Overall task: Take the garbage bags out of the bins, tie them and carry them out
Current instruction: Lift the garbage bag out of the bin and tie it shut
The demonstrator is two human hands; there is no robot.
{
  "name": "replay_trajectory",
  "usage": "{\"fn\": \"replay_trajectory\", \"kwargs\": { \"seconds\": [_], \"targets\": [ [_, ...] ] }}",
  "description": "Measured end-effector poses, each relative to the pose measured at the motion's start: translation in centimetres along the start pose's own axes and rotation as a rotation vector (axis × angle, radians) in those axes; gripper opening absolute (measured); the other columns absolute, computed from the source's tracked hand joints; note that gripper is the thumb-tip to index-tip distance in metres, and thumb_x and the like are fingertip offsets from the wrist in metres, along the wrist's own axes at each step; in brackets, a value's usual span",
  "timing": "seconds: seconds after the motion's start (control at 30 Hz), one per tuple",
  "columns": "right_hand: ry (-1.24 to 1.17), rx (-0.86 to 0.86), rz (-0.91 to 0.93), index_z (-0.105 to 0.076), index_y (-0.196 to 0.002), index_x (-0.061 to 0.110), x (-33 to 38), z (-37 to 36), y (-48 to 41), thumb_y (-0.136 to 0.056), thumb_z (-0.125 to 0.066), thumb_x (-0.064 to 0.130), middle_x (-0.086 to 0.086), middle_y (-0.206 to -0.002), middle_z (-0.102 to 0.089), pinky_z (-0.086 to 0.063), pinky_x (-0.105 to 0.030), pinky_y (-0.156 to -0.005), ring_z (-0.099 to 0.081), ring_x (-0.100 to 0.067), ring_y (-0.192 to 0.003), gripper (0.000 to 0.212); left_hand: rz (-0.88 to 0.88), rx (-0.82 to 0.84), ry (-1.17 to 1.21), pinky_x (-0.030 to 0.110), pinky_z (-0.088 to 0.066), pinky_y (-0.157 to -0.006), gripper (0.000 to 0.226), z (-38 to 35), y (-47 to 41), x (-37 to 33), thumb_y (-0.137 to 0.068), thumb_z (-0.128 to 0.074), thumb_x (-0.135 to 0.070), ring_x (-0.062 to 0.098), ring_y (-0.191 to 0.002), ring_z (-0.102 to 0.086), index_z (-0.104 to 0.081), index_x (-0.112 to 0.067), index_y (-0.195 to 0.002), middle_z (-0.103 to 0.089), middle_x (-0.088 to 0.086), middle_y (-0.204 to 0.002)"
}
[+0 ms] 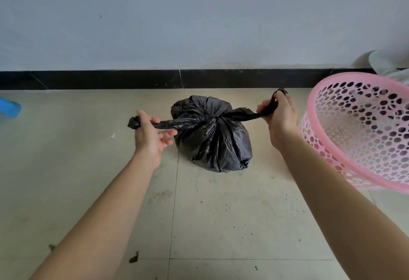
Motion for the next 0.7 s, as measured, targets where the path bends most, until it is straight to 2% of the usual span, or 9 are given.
{"fn": "replay_trajectory", "kwargs": {
  "seconds": [0.03, 0.1, 0.17, 0.27, 0.33, 0.43, 0.57, 0.63, 0.7],
  "targets": [
    [0.104, 0.064, -0.012, -0.051, -0.117, 0.016, -0.4, -0.3, -0.1, -0.101, -0.05, 0.024, -0.004, -0.097, -0.065, -0.05, -0.041, -0.098, -0.064, -0.017, -0.09, 0.018, 0.045, 0.045, -0.03, 0.033, -0.046, -0.057, 0.054, -0.5, 0.2, 0.8, -0.099, -0.028, -0.067, 0.023, -0.072, -0.072, -0.051, -0.018, -0.102, -0.071, 0.013, -0.1],
    [0.24, 0.152, -0.066, -0.029, -0.15, 0.028, -1.3, -0.7, 0.0, -0.095, -0.062, 0.037, -0.004, -0.141, -0.051, -0.032, -0.047, -0.116, -0.047, -0.022, -0.13, 0.065, 0.131, 0.114, -0.073, 0.038, -0.052, -0.074, 0.058, -1.3, 0.3, 2.1, -0.093, -0.038, -0.073, 0.026, -0.098, -0.07, -0.049, -0.024, -0.123, -0.067, 0.01, -0.117],
    [0.271, 0.191, -0.101, -0.007, -0.157, 0.034, -2.0, -0.8, 0.5, -0.09, -0.069, 0.04, -0.002, -0.145, -0.044, -0.027, -0.049, -0.119, -0.036, -0.025, -0.138, 0.091, 0.17, 0.156, -0.126, 0.039, -0.051, -0.081, 0.053, -1.6, 0.2, 2.9, -0.087, -0.054, -0.07, 0.025, -0.108, -0.065, -0.051, -0.027, -0.119, -0.063, 0.007, -0.121],
    [0.218, 0.189, -0.054, -0.012, -0.152, 0.024, -3.2, 0.1, 0.6, -0.092, -0.071, 0.022, 0.001, -0.124, -0.056, -0.042, -0.047, -0.111, -0.053, -0.02, -0.125, 0.085, 0.109, 0.224, -0.248, 0.033, -0.051, -0.078, 0.054, -2.1, -0.2, 3.7, -0.087, -0.068, -0.054, 0.019, -0.108, -0.063, -0.056, -0.022, -0.128, -0.064, 0.004, -0.122],
    [0.072, 0.157, -0.049, -0.017, -0.146, 0.022, -3.4, 0.5, 0.5, -0.092, -0.068, 0.007, -0.011, -0.131, -0.057, -0.047, -0.044, -0.107, -0.059, -0.021, -0.121, 0.075, 0.004, 0.229, -0.344, 0.031, -0.05, -0.079, 0.066, -2.8, -0.5, 3.6, -0.088, -0.072, -0.042, 0.016, -0.108, -0.061, -0.047, -0.015, -0.143, -0.062, -0.001, -0.125],
    [-0.137, 0.163, -0.098, -0.015, -0.152, 0.013, -3.3, -0.2, 0.3, -0.089, -0.068, -0.002, -0.019, -0.132, -0.057, -0.047, -0.045, -0.108, -0.063, -0.025, -0.12, 0.083, -0.144, 0.191, -0.523, 0.033, -0.043, -0.095, 0.072, -4.2, -1.1, 2.8, -0.09, -0.069, -0.044, 0.015, -0.121, -0.052, -0.038, -0.016, -0.149, -0.052, -0.003, -0.136],
    [0.211, 0.232, -0.14, -0.022, -0.155, 0.007, -4.3, -0.5, 0.1, -0.092, -0.071, 0.02, -0.01, -0.131, -0.056, -0.045, -0.041, -0.109, -0.061, -0.02, -0.115, 0.08, -0.174, 0.138, -0.535, 0.034, -0.04, -0.099, 0.064, -6.1, -1.6, 2.0, -0.095, -0.058, -0.05, 0.014, -0.122, -0.047, -0.038, -0.015, -0.145, -0.048, -0.001, -0.141],
    [0.519, 0.25, -0.178, -0.028, -0.153, 0.008, -5.5, -0.1, -0.3, -0.095, -0.062, 0.043, -0.01, -0.14, -0.05, -0.041, -0.046, -0.112, -0.054, -0.023, -0.124, 0.076, -0.231, 0.117, -0.521, 0.031, -0.04, -0.09, 0.045, -6.9, -1.3, 1.1, -0.101, -0.05, -0.044, 0.009, -0.1, -0.052, -0.042, -0.01, -0.13, -0.056, -0.002, -0.117],
    [0.758, 0.269, -0.229, -0.033, -0.152, 0.015, -6.6, 0.1, -0.4, -0.088, -0.044, 0.073, -0.006, -0.152, -0.04, -0.033, -0.053, -0.115, -0.042, -0.027, -0.136, 0.087, -0.316, 0.115, -0.506, 0.029, -0.041, -0.084, 0.031, -7.8, -0.7, 0.2, -0.105, -0.043, -0.039, 0.004, -0.082, -0.05, -0.04, -0.01, -0.118, -0.053, -0.005, -0.093]
  ]
}}
Point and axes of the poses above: each hand's wrist, its own y-axis away from the middle knuckle, its own z-axis out of the back of the hand, x = y × z, the point moved 7 cm from there along -y, towards the middle knuckle
